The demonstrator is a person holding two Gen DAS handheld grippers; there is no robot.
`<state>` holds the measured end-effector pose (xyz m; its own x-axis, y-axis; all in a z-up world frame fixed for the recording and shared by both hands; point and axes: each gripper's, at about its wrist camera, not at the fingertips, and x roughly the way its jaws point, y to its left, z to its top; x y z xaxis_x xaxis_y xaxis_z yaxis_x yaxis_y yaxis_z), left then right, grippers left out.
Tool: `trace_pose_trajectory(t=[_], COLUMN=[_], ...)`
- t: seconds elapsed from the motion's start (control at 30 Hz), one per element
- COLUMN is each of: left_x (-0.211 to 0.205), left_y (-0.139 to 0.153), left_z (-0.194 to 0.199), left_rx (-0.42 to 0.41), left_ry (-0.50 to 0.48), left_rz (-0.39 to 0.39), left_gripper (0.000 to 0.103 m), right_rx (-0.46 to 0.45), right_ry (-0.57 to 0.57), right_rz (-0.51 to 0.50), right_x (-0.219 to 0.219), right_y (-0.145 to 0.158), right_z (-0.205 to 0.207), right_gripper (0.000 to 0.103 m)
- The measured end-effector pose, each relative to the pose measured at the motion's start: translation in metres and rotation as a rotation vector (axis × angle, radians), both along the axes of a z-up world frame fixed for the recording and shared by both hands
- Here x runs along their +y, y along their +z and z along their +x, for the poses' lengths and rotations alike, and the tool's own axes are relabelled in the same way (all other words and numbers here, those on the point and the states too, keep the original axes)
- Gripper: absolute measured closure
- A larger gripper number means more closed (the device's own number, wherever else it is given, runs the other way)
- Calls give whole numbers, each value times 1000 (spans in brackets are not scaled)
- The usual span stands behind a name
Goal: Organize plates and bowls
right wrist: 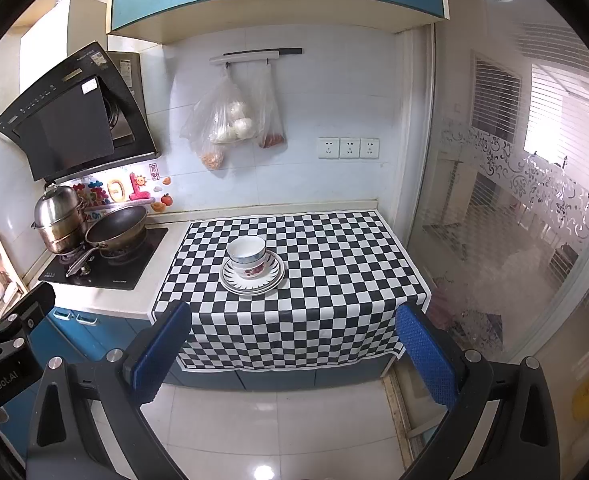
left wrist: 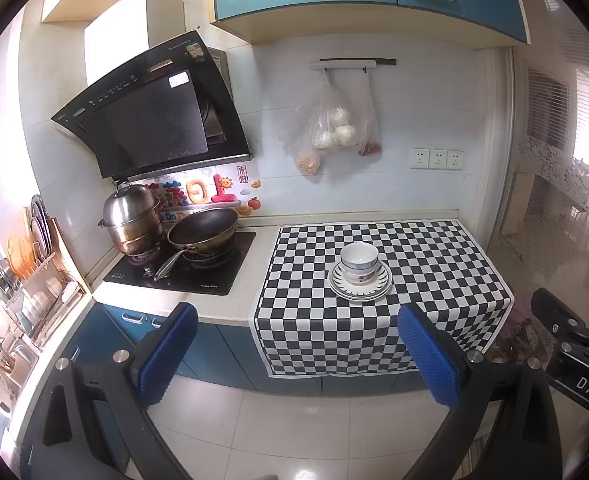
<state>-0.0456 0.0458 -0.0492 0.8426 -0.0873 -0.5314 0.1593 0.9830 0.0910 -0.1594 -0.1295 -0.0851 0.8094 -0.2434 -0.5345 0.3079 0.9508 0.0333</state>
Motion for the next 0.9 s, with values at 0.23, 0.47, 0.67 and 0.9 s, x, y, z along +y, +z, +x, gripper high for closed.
trace_pose_trajectory(t=[0.23,0.47,0.67,0.9], left_x=[8,13,14,17], left_y=[4,4,4,5], left_z=[3,7,6,5], left_rx=[-6,-3,-10,-28], left_ry=[-2,-5,-10,-9], left_rz=[-6,-1,12,11], left_gripper=[1,1,1,1], right_rx=[-7,1,4,1], right_ry=[3,9,10,7], right_rz=[-2,-8,-5,-6], right_x=[4,8,9,11], right_y=[1,-1,-2,-2], right_z=[-2,-1,1,1], right_gripper=[0,0,0,0])
